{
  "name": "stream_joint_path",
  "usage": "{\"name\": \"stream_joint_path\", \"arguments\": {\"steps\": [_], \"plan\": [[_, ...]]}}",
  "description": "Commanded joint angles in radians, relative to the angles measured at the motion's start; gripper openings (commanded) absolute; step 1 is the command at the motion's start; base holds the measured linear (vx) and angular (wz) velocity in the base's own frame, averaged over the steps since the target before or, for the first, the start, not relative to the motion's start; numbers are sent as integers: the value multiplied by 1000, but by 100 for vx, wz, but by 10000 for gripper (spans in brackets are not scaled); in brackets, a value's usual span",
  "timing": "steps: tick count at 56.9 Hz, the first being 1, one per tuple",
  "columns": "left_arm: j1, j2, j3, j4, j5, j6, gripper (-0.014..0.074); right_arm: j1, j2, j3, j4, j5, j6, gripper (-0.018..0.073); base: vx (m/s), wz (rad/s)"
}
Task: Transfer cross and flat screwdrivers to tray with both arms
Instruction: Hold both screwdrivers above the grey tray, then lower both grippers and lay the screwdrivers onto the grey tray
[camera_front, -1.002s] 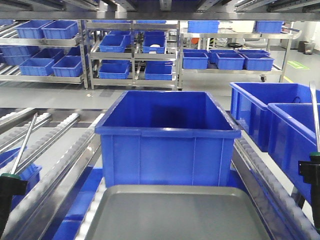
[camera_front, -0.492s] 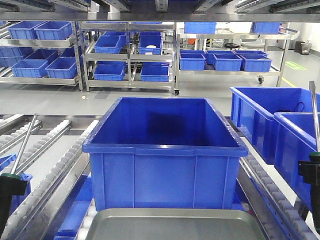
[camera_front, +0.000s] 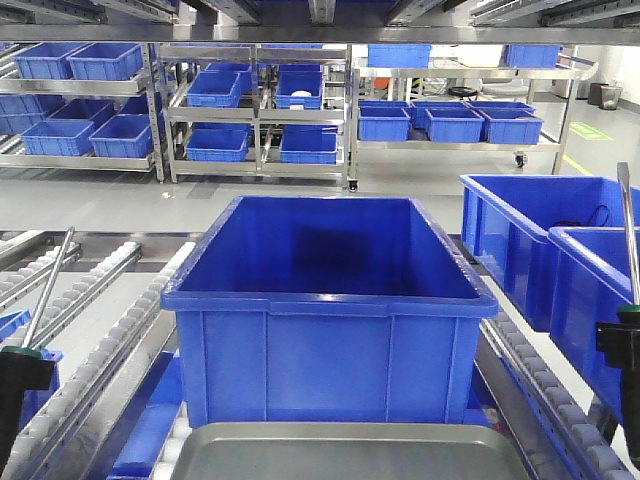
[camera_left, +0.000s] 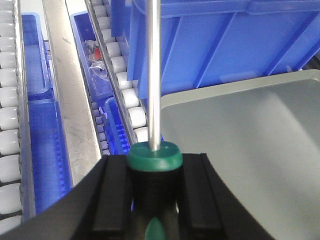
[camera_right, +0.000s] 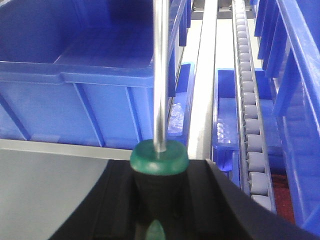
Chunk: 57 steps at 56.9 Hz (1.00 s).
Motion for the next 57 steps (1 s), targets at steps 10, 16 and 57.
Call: {"name": "stream_joint_path", "arguments": {"steps": [10,16,57], "plan": [[-6,-21,-31,-38,-85,-1,-1,-6,-11,-31,-3,-84,-8,-8,0,0],[-6,-21,-31,-38,-85,-1,-1,-6,-11,-31,3,-85,-8,-8,0,0],[-193,287,-31,-551,-54,27,-1,-6,285,-31,633,216,-324,-6,0,0]]}}
